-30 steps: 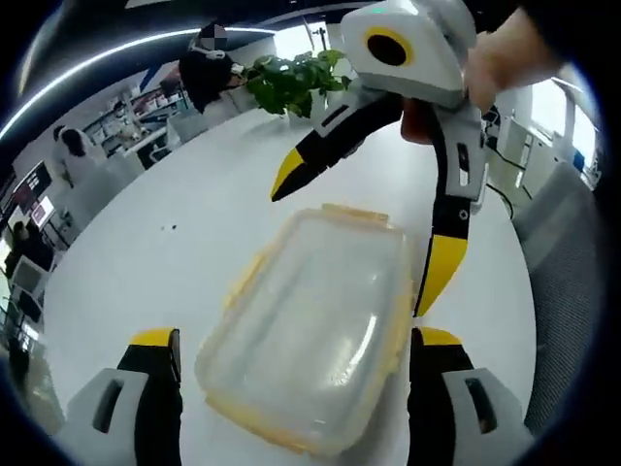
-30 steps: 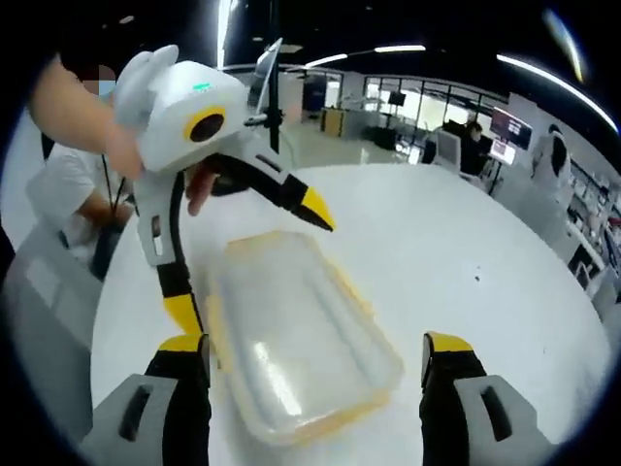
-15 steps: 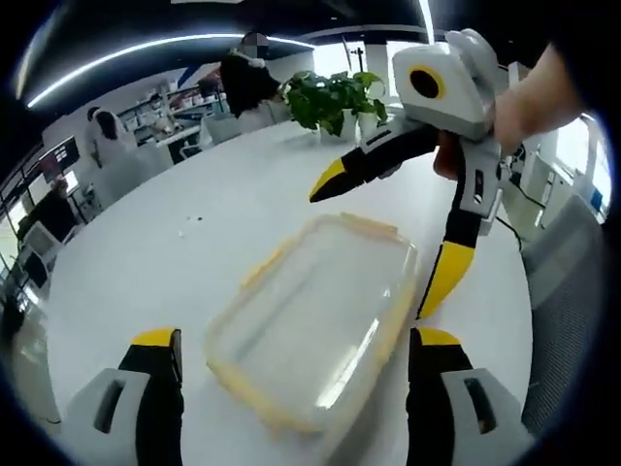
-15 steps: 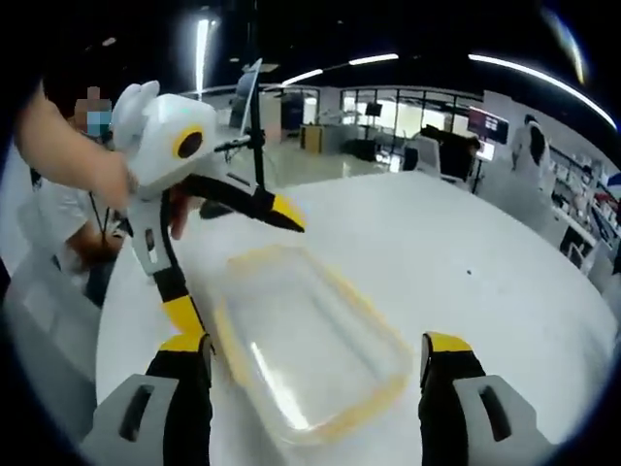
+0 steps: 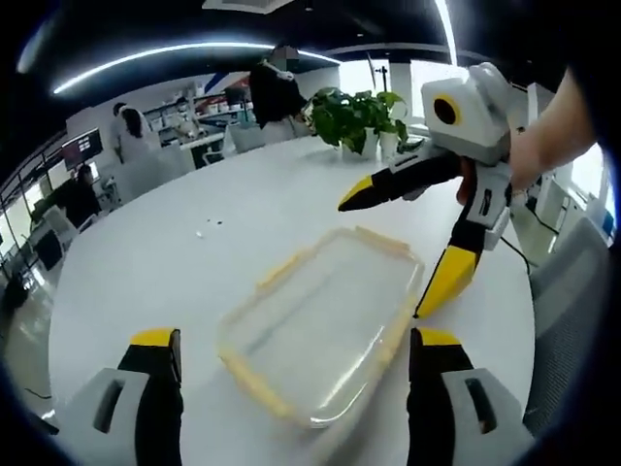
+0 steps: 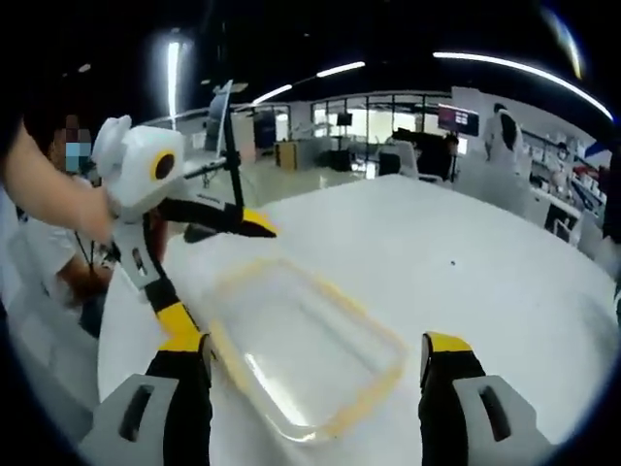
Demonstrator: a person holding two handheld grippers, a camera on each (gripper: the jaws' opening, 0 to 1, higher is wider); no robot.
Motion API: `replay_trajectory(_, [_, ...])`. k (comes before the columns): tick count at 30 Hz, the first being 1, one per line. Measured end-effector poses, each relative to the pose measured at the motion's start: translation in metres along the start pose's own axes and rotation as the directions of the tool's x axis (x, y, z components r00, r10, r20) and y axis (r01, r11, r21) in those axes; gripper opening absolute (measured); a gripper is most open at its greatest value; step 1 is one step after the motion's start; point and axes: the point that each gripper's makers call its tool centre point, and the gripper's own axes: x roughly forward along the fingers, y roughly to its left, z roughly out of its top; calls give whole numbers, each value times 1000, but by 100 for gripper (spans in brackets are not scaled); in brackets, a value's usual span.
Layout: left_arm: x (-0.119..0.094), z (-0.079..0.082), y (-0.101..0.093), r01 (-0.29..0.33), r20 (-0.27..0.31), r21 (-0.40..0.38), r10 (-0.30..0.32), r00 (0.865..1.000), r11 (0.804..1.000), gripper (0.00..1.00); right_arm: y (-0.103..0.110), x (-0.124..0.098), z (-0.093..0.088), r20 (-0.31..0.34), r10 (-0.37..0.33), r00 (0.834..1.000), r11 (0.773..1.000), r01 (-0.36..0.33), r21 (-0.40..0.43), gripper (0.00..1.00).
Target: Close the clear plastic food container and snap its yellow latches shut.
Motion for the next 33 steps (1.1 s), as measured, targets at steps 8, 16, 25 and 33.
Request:
replay_trajectory(8, [-3,-2,2,-24,16,-43,24,1000,999,99,-2,-3,5,42,-30,999,999,28,38,90])
replay_trajectory(16, [-7,0,2,-40,36,-59,42,998,997,99,-1,-9,2,48,-44,998,998,41,54,90])
replay_trajectory(25, [-14,-1,0,-53,58,-82,58,997,995,97,-2,-19,4,69,-68,995,995,62,78,90])
replay_trajectory(33, [-20,-6,-6,-63,55,-90,68,996,994,99,0,-30,0,71,-81,994,993,74,87,89])
